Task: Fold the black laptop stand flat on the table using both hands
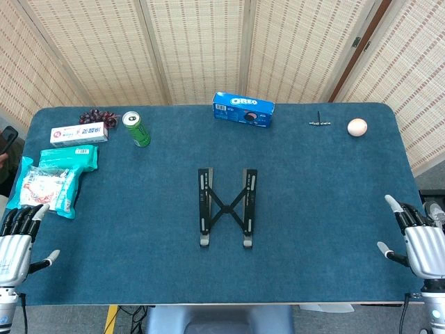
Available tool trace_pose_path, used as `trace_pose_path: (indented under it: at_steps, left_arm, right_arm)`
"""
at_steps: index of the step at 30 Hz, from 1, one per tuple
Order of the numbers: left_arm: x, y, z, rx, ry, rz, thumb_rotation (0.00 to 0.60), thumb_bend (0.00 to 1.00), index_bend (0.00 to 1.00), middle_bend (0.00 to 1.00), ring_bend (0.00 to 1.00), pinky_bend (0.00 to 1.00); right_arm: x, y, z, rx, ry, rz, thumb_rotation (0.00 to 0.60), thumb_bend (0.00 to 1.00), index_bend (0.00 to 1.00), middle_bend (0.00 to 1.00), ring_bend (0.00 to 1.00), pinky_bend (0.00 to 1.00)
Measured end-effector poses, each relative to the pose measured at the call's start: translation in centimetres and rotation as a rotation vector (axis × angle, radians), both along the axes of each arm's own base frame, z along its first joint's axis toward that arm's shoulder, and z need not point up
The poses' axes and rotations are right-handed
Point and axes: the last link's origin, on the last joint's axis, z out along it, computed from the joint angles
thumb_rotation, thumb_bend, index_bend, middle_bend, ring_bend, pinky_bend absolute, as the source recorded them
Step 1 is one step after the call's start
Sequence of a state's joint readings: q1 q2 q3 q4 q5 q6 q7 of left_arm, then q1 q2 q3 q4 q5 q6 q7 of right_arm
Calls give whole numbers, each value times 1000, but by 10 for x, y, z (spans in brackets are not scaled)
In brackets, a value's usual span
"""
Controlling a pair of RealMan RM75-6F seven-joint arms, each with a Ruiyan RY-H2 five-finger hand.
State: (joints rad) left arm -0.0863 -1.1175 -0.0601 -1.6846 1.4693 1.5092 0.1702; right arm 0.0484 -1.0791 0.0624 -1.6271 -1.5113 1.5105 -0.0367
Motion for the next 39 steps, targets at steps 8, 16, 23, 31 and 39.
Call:
trace_pose_path:
  at_steps: [8, 16, 23, 31, 39]
  left_arm:
    - [-3, -1, -2, -2, -2, 12, 600, 152, 88, 130, 101, 22]
    - [0, 0, 1, 9, -3, -5, 600, 151, 88, 134, 101, 23]
    - [5, 0, 4, 3, -7, -32, 600, 151, 88, 136, 103, 23]
    - [6, -1, 7, -2, -23, -40, 600, 151, 89, 140, 104, 23]
    - [6, -1, 10, 9, -27, -36, 600, 151, 89, 140, 104, 23]
  right_arm:
    - [0, -3, -2, -4, -14, 8, 600, 93, 48, 209, 184, 393]
    - [6, -7, -2, 16, -74, 31, 600, 93, 48, 203, 184, 393]
    - [20, -19, -3, 105, -236, 66, 600, 93, 48, 189, 184, 393]
    - [51, -51, -10, 242, -453, 128, 600, 93, 47, 186, 176, 392]
    - [82, -86, -24, 379, -717, 145, 600, 98, 0, 117, 111, 288]
